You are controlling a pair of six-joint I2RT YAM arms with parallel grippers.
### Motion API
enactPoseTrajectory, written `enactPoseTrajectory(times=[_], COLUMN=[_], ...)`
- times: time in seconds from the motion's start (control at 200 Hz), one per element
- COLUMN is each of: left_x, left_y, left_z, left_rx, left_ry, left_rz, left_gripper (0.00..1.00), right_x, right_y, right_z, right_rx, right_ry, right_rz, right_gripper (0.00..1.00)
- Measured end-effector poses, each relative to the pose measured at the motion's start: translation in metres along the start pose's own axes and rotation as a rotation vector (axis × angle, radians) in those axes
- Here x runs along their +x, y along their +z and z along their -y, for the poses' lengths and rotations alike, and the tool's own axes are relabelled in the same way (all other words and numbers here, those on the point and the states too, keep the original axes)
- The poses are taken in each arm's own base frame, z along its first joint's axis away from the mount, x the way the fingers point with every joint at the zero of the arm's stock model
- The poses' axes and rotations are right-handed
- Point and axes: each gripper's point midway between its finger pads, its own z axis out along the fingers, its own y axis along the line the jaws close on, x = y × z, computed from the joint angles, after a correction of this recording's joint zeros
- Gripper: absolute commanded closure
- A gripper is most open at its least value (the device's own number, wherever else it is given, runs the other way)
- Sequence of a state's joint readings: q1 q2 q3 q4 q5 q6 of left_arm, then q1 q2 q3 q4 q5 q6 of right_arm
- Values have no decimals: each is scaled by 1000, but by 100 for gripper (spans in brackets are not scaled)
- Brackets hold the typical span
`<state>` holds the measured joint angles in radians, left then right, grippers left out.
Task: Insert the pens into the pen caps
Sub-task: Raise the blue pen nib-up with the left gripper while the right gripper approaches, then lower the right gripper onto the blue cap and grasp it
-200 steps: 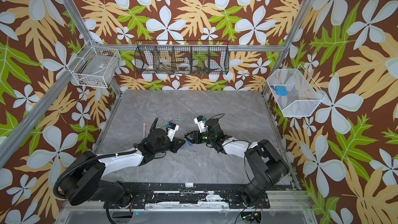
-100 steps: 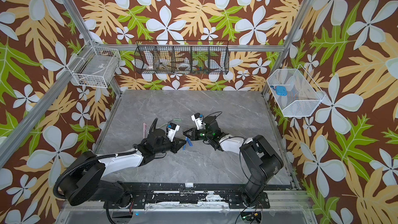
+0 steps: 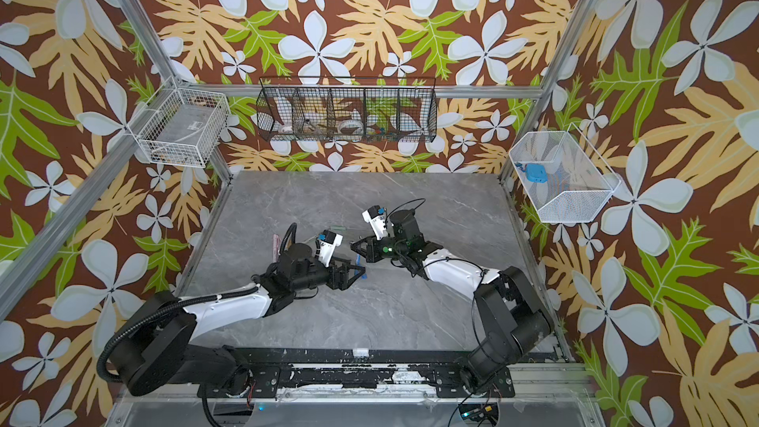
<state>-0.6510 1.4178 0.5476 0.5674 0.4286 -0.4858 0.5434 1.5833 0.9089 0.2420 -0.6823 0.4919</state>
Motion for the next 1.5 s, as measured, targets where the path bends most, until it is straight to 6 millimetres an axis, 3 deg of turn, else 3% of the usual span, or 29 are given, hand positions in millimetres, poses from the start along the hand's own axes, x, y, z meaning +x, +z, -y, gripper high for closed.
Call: enactPoseTrajectory(times=[0.1,0.25,0.36,0.465,0.581,0.621,0.736,0.826,1.011,1.146,1.251,1.346,1.496], left_x=[6,16,17,12,10,9,5,0,-7,-26,-39,-39,-26], left_y=[6,15,18,20,21,21,19,18,1,-24,-41,-50,-57], left_z=[3,4,6,11,12,13,16,11,-4,-10,-9,-9,-13], left_rx=[46,96,120,140,151,150,151,108,-37,-150,-198,-210,-218], left_ry=[-11,-47,-56,-50,-38,-31,-18,-8,58,136,185,233,290], left_rz=[-20,-56,-61,-56,-54,-50,-46,-34,8,105,179,199,197], left_gripper=[20,39,55,78,97,100,100,100,100,100,100,100,100], right_x=[4,5,5,8,6,6,1,-6,-41,-58,-53,-44,-7], right_y=[0,-4,-8,-9,-11,-12,-17,-23,-44,-53,-43,-24,8], right_z=[0,-5,-9,-9,-11,-11,-12,-15,-17,5,30,54,71], right_rx=[-5,-25,-36,-39,-43,-39,-19,4,138,295,390,445,471], right_ry=[2,-9,-23,-24,-15,-16,-39,-62,-148,-174,-167,-147,-124], right_rz=[-7,5,24,25,35,39,58,80,128,101,-3,-124,-321], right_gripper=[100,100,100,100,100,89,76,56,46,44,43,43,43])
